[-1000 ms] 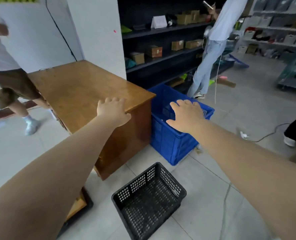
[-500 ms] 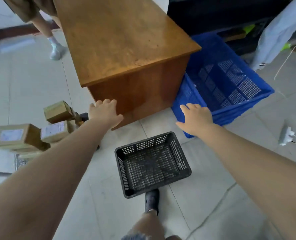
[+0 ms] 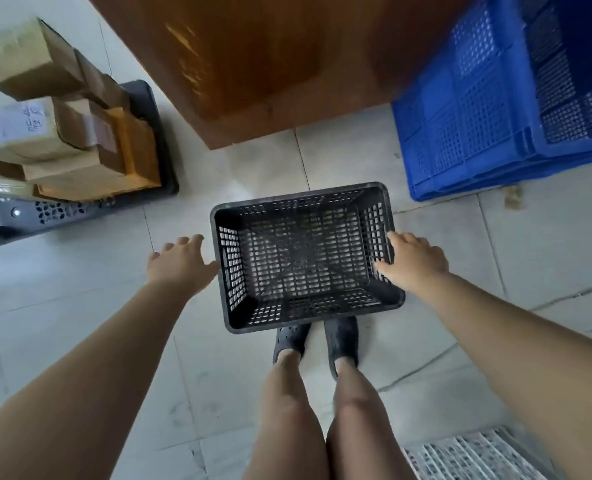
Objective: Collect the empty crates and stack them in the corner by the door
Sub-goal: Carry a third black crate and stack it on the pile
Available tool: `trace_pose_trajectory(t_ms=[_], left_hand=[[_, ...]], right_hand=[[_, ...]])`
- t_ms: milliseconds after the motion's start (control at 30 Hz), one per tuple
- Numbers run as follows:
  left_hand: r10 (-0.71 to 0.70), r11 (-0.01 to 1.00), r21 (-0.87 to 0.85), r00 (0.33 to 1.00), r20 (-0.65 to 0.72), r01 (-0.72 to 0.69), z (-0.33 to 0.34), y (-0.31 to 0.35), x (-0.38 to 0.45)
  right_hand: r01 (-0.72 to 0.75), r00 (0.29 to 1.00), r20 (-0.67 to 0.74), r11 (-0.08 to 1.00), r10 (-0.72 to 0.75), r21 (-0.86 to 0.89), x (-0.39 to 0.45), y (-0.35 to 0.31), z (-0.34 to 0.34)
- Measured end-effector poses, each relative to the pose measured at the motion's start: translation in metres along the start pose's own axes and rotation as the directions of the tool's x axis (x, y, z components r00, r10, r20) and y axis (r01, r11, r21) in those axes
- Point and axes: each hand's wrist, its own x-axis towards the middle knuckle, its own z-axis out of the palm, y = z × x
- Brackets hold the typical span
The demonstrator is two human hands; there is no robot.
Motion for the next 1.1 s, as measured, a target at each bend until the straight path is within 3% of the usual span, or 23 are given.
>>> trace_pose_trajectory(t_ms=[100,233,300,333,400,467,533,633,767,900,1100], left_hand=[[-0.079,0.994,-0.075,0.996,0.049,0.082,0.056,0.005,0.036],[-0.175,0.962,-0.196,0.98,0.096,0.191,0.127,0.011,0.085],[-0.236,0.892,-0.368,0.965,0.113,0.261,0.158,0.011,0.107],[-0.254,0.808,-0.516,0.958,0.131,0.285,0.171,0.011,0.117],[-0.287,0.518,-0.8,0.943,0.168,0.301,0.195,0.011,0.134],[-0.367,0.26,-0.916,0.909,0.198,0.305,0.21,0.011,0.145],[-0.41,0.13,-0.95,0.888,0.209,0.284,0.22,0.004,0.153],[-0.361,0.022,-0.949,0.887,0.287,0.316,0.228,-0.009,0.163],[-0.24,-0.01,-0.914,0.886,0.396,0.405,0.223,-0.017,0.174],[-0.189,-0.001,-0.894,0.878,0.439,0.447,0.226,-0.015,0.186],[-0.262,-0.035,-0.903,0.867,0.423,0.429,0.221,-0.005,0.177]], right_hand=[[-0.034,0.999,0.015,0.998,0.033,0.048,0.057,0.006,0.044],[-0.061,0.996,-0.065,0.992,0.068,0.113,0.129,0.025,0.093],[-0.075,0.99,-0.108,0.983,0.094,0.17,0.159,0.035,0.117],[-0.076,0.986,-0.132,0.977,0.104,0.201,0.171,0.04,0.128],[-0.076,0.976,-0.177,0.958,0.128,0.276,0.189,0.045,0.147],[-0.094,0.961,-0.2,0.904,0.193,0.418,0.202,0.044,0.16],[-0.13,0.934,-0.197,0.797,0.299,0.59,0.213,0.042,0.168],[-0.164,0.893,-0.165,0.642,0.42,0.749,0.232,0.044,0.178],[-0.24,0.865,0.004,0.406,0.502,0.882,0.256,0.054,0.179],[-0.346,0.886,0.165,0.381,0.434,0.857,0.264,0.063,0.171],[-0.394,0.881,0.302,0.208,0.365,0.895,0.252,0.065,0.154]])
